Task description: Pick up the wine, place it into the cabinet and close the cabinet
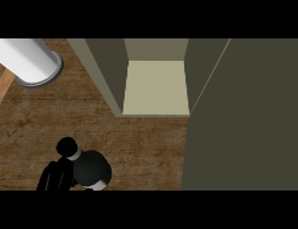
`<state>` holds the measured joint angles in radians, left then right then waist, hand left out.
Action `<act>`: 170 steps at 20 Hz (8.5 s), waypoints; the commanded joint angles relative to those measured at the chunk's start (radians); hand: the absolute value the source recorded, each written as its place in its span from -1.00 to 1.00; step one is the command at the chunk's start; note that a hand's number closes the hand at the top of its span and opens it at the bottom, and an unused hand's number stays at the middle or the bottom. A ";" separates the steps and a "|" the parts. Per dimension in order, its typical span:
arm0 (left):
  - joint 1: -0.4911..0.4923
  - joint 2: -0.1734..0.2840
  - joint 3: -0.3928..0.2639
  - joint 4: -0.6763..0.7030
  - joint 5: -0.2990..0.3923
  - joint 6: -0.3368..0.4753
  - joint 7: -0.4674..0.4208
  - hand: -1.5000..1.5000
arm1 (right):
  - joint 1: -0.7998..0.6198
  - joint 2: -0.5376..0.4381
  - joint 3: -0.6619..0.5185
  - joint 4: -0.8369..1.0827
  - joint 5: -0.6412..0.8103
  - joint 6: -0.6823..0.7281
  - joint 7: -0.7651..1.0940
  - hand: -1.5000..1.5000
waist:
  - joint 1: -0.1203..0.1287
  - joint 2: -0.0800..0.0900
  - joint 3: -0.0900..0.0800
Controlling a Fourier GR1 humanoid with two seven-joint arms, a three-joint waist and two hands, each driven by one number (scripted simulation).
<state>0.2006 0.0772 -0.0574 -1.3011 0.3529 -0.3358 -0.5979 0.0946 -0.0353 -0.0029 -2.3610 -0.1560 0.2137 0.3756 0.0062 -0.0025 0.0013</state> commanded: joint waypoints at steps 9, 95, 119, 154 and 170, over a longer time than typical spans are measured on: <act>-0.028 -0.075 -0.105 -0.354 -0.004 0.218 0.259 1.00 | 0.080 0.019 0.023 0.018 0.026 0.033 -0.073 -1.00 | -0.009 0.001 -0.001; -1.179 -0.077 -0.343 1.062 0.626 0.532 -0.069 1.00 | -0.022 -0.043 -0.073 0.091 -0.093 0.075 -0.051 -1.00 | -0.052 0.015 -0.002; -1.155 -0.024 -0.292 1.102 0.607 0.461 -0.293 -1.00 | -0.029 -0.019 -0.035 0.057 -0.038 0.042 -0.038 -1.00 | -0.026 0.008 -0.002; -0.304 0.377 -0.607 -0.550 0.354 0.828 0.168 -1.00 | -0.040 -0.029 0.034 0.083 0.054 0.062 -0.039 1.00 | 0.009 -0.001 -0.001; 0.056 0.595 -0.336 -0.814 0.409 0.775 0.122 -1.00 | 0.108 -0.097 0.382 -0.181 -0.094 0.197 0.231 1.00 | 0.004 -0.004 -0.002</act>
<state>0.1760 0.6240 -0.4767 -2.0709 0.7272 0.4775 -0.4645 0.1375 -0.1424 0.2737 -2.4091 -0.1947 0.4080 0.5392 0.0152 -0.0031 0.0003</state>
